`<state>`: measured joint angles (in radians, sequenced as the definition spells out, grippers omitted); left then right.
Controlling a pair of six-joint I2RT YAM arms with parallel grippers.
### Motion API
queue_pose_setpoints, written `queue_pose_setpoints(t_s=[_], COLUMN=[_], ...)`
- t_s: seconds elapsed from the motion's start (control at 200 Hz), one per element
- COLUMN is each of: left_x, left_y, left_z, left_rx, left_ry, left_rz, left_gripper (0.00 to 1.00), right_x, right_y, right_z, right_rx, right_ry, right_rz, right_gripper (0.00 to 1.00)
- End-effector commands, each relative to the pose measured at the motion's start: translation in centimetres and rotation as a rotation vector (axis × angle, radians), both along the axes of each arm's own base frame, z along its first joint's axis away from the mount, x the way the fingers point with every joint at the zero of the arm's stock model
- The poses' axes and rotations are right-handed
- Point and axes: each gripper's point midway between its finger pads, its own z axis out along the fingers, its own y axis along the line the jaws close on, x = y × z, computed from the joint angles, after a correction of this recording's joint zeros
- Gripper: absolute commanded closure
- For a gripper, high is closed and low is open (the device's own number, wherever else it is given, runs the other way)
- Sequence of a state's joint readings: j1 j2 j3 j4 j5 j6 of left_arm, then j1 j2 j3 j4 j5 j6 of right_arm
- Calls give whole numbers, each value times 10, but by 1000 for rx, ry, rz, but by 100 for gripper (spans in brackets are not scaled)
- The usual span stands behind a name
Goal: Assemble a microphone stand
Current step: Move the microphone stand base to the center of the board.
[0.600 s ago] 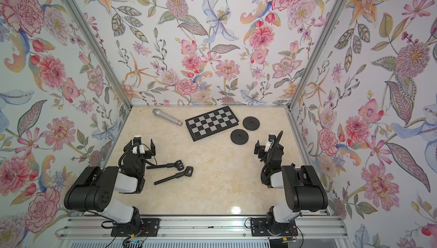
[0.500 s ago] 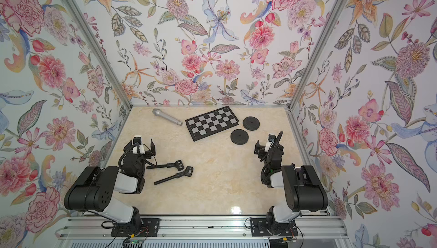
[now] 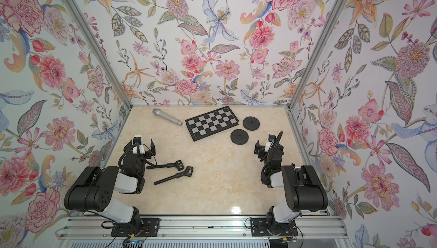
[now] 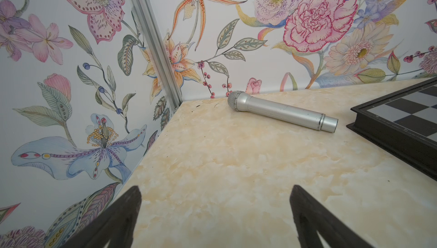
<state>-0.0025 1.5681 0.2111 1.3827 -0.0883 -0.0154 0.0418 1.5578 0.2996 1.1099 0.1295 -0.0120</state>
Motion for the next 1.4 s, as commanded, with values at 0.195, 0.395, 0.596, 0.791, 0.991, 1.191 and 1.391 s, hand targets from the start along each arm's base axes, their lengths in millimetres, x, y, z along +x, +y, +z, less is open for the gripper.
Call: queue_pose_setpoints(t_s=[0.195,0.395,0.596,0.791,0.991,1.191,1.391], left_x=[-40,-20,-12,-3,-13,-19,-10], left_y=[-1,-47,-99,-103,-110,-80,-111], left_z=[28,45,61,50,61,37,29], left_rx=[17,63,-61,-290,-323,-476,-429], left_ry=[-137,-4,116,343,356,399,481], left_rz=[20,-54,-201,-93,-145,84,-78], left_gripper=[1,1,1,1,1,1,1], right_x=[-22,-26,-11,27,58,80,96], right_y=[-12,-15,-34,19,66,88,94], right_z=[32,92,93,64,23,-21,-48], right_rx=[8,168,418,336,293,272,236], right_ry=[-75,-51,78,299,494,635,744], right_rz=[-49,-105,-267,-128,-18,36,35], right_gripper=[0,0,0,0,0,0,0])
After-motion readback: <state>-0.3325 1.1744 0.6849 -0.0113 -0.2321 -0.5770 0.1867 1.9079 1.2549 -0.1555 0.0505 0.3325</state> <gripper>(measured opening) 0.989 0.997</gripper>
